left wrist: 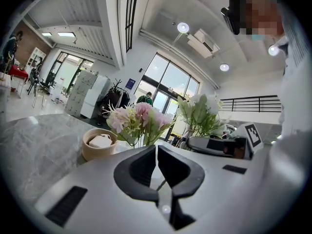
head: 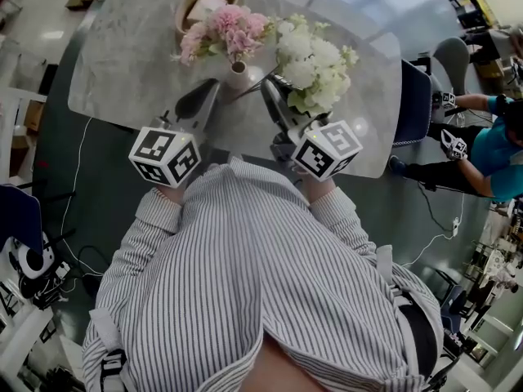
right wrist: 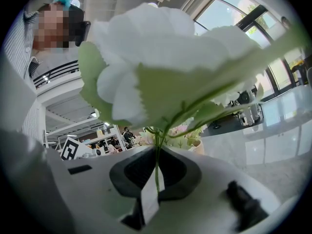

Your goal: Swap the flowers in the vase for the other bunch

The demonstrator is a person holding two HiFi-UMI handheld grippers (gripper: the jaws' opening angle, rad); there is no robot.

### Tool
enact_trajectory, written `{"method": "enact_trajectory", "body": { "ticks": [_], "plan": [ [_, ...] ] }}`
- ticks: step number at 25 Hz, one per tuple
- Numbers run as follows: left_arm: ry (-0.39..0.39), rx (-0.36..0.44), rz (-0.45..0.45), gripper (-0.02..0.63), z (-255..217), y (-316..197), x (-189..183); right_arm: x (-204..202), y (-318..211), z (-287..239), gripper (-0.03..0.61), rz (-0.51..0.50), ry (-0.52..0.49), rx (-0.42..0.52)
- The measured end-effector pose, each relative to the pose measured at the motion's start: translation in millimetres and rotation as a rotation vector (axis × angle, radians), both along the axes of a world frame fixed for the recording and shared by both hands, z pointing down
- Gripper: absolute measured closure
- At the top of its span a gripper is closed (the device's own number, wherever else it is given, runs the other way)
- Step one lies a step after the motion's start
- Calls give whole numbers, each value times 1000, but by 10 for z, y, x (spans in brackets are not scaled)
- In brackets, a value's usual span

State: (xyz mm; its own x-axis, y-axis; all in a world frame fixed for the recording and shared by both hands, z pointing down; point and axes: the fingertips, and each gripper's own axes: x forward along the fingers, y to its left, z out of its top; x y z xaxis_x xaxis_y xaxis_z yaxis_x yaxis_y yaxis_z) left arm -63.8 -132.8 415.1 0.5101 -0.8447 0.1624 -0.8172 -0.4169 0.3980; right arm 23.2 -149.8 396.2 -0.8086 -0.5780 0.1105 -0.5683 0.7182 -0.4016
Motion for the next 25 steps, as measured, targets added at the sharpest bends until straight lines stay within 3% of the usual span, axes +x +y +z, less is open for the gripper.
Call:
{"method": "enact_trajectory", "body": {
  "ticks": [25],
  "plan": [
    [7, 0, -9, 591, -34, 10, -9, -13, 39, -5, 552, -17, 22, 8]
  ]
}}
